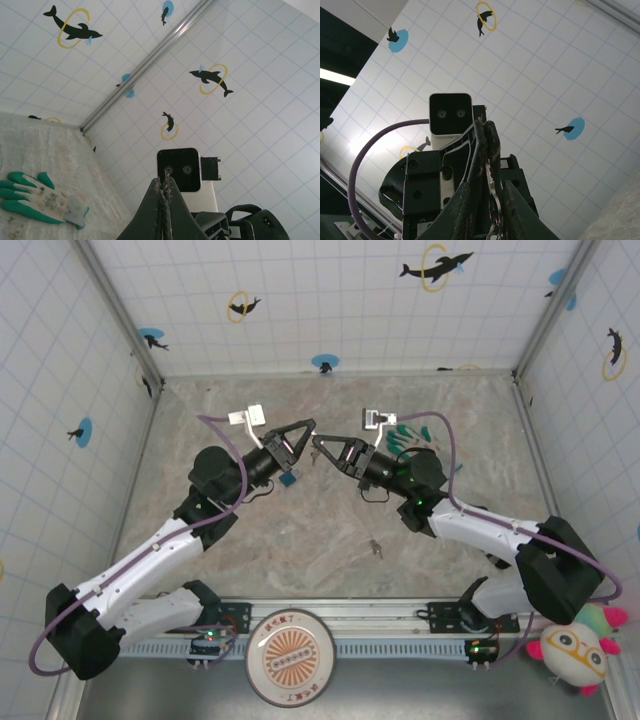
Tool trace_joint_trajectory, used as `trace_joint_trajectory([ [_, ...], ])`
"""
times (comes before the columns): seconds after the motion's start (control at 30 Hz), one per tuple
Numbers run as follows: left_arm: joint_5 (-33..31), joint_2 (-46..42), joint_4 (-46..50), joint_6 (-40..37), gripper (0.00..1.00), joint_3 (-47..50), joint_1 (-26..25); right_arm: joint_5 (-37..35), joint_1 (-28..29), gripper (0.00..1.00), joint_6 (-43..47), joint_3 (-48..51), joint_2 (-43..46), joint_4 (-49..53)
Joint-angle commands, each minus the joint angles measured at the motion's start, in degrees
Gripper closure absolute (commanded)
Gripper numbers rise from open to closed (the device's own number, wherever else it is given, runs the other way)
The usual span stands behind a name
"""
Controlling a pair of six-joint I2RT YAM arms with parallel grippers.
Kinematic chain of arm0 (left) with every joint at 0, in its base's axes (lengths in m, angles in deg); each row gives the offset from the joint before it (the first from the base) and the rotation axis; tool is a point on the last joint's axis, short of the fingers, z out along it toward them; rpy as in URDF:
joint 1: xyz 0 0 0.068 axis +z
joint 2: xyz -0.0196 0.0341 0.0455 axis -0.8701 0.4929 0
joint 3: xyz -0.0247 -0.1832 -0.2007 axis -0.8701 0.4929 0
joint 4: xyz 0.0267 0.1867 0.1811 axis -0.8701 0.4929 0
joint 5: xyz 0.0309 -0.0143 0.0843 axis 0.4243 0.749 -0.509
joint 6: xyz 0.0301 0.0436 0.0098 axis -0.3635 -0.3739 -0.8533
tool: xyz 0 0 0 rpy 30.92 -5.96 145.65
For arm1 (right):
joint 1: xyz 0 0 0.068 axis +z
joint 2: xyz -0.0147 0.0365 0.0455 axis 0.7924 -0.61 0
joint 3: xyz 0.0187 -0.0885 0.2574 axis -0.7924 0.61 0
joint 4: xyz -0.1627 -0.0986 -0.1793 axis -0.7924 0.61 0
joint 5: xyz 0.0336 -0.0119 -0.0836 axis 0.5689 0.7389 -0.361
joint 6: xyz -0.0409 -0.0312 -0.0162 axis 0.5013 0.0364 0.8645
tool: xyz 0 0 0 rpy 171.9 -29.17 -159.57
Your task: Unlock with the key
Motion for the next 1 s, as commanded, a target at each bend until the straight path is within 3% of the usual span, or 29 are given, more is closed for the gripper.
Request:
trace_joint_trajectory([
  [0.0,-1.32,-1.22,-1.45,-0.09,1.00,0.40,-0.31,1.00,0.20,0.74,-0.16,-1.15,0.22,-3.32],
  [0.17,-1.73,-1.38,-1.47,-0.26,1.00,0.41,-0.31,1.34,0.34,0.78,-0.06,-1.09,0.03,-2.93],
  [0.43,-1.84,-1.83,-1.11,-0.87,1.00,-0.18,-0.31,1.39,-0.25,0.99,-0.24,-0.78,-0.12,-2.91],
  [0.57,-1.15,-1.71,-0.39,-0.96,1.00,-0.61,-0.31,1.30,-0.95,1.00,0.08,-0.43,0.27,-1.98],
  [0.6,-0.98,-1.67,0.22,-0.88,0.95,-0.76,-0.27,1.45,-1.12,1.00,0.38,-0.43,0.52,-1.28],
  [0.63,-0.91,-1.84,1.05,-0.79,0.80,-0.93,-0.26,1.61,-1.29,1.00,0.99,-0.56,0.90,0.11],
  [0.7,0.08,-2.06,2.91,-0.92,0.68,-1.27,-0.08,2.89,-1.81,1.00,3.79,-1.34,2.29,5.37],
  [0.8,4.89,-1.86,6.75,-0.74,0.59,-2.80,1.60,4.47,-2.12,1.00,8.31,-2.38,4.84,13.37],
  [0.97,14.62,-0.92,10.44,0.04,0.55,-4.95,4.12,8.57,-2.97,1.00,13.83,-4.22,7.67,23.57],
])
